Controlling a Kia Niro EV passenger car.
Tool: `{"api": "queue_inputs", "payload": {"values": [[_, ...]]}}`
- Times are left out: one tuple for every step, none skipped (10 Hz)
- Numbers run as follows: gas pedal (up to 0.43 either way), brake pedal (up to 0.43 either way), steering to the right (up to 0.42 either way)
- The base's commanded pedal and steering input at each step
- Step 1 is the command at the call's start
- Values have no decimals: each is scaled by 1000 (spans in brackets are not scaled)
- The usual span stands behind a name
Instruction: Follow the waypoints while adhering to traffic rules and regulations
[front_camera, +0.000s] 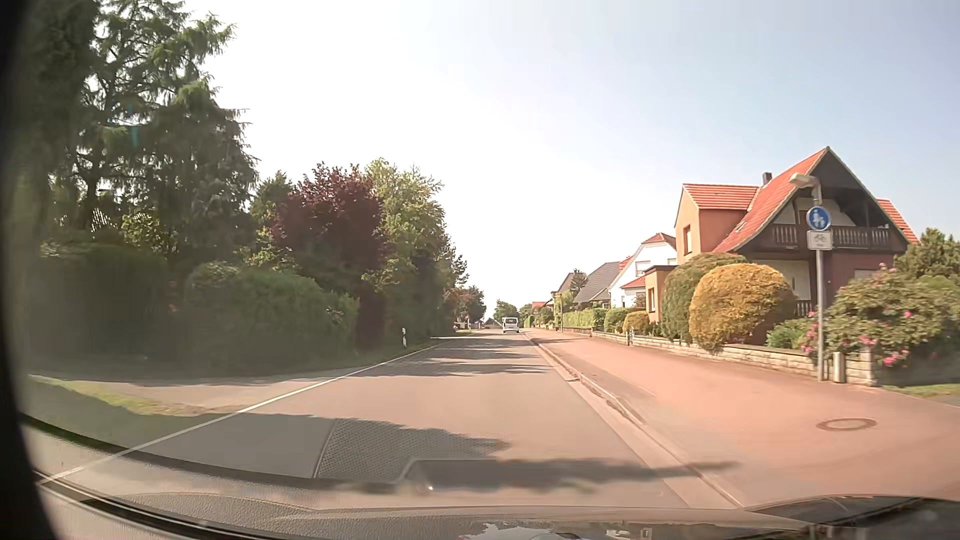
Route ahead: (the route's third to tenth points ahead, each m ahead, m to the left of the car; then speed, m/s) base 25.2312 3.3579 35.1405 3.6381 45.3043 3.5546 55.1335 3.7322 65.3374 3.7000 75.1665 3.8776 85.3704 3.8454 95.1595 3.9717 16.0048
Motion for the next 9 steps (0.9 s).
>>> {"api": "queue_inputs", "payload": {"values": [[197, 0, -3], [197, 0, -2], [197, 0, -3], [209, 0, -5], [209, 0, -7], [209, 0, -7], [209, 0, -7], [209, 0, -7], [209, 0, -7]]}}
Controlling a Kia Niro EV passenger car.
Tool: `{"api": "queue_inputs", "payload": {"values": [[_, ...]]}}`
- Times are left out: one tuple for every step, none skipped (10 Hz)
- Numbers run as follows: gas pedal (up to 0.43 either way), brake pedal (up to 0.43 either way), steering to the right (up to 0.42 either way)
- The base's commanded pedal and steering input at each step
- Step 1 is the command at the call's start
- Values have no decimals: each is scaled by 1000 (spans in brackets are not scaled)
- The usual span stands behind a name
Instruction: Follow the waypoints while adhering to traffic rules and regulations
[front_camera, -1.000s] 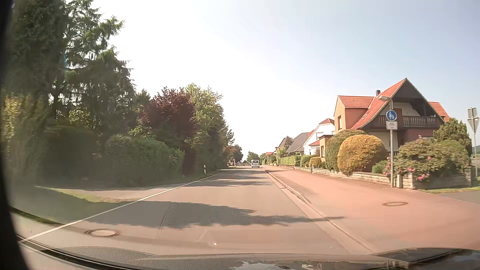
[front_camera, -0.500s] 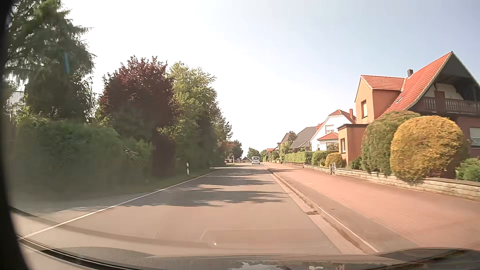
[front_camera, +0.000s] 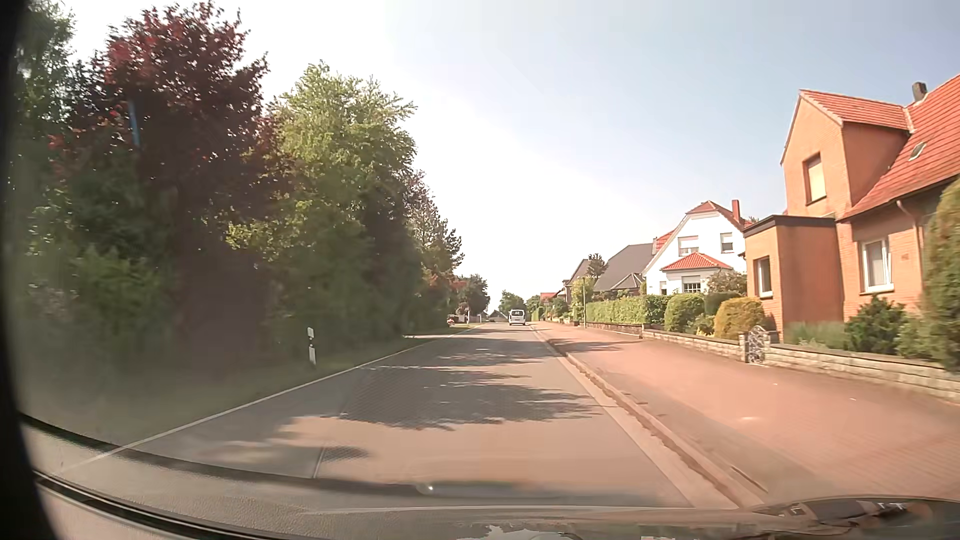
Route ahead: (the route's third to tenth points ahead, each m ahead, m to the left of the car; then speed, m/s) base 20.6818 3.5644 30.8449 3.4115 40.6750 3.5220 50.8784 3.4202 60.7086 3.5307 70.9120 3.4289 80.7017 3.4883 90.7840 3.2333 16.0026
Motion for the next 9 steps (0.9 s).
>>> {"api": "queue_inputs", "payload": {"values": [[209, 0, -7], [209, 0, -7], [209, 0, -7], [209, 0, -7], [209, 0, -6], [209, 0, -6], [209, 0, -5], [209, 0, -5], [209, 0, -4]]}}
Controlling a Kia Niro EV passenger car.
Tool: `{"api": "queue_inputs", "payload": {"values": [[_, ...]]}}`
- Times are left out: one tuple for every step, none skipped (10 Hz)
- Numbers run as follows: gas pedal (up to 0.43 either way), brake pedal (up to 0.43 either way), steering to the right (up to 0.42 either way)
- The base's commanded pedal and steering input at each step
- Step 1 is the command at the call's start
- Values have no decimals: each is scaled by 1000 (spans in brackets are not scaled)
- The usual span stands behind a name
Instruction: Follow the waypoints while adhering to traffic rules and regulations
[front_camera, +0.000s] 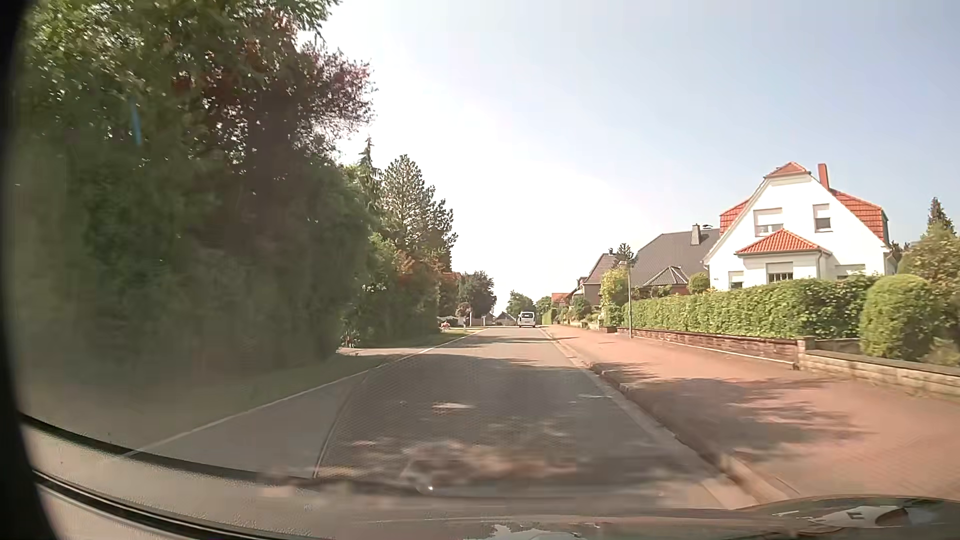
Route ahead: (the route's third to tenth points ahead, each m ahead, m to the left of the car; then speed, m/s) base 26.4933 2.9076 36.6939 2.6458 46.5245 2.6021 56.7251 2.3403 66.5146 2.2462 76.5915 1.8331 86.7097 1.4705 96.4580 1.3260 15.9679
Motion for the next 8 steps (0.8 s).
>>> {"api": "queue_inputs", "payload": {"values": [[209, 0, -3], [209, 0, -3], [209, 0, 0], [189, 0, 3], [177, 0, 4], [177, 0, 5], [169, 0, 4], [169, 0, 5]]}}
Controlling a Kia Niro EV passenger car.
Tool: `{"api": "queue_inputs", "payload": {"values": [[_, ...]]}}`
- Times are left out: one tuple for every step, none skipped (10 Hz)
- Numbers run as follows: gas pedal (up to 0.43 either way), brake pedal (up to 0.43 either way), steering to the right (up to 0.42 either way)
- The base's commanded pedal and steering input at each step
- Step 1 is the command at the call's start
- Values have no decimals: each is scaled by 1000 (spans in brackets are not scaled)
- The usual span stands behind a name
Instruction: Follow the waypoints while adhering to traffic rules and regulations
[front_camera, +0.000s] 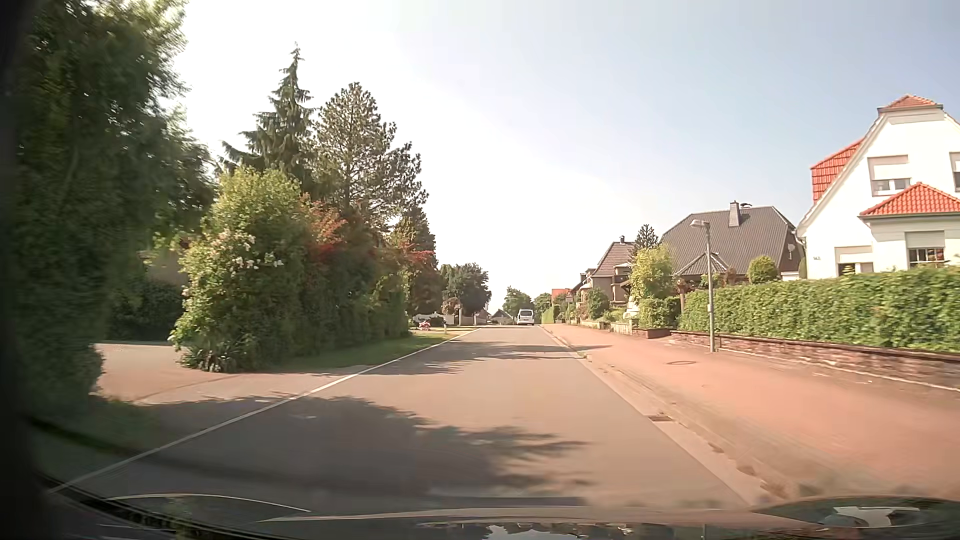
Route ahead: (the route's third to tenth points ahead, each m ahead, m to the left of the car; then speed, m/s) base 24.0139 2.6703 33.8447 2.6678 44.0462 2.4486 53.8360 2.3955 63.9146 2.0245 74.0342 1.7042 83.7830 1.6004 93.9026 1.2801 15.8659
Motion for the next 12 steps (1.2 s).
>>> {"api": "queue_inputs", "payload": {"values": [[169, 0, 5], [169, 0, 5], [169, 0, 5], [169, 0, 5], [169, 0, 5], [169, 0, 4], [169, 0, 3], [177, 0, 3], [177, 0, 3], [177, 0, 3], [177, 0, 2], [177, 0, 2]]}}
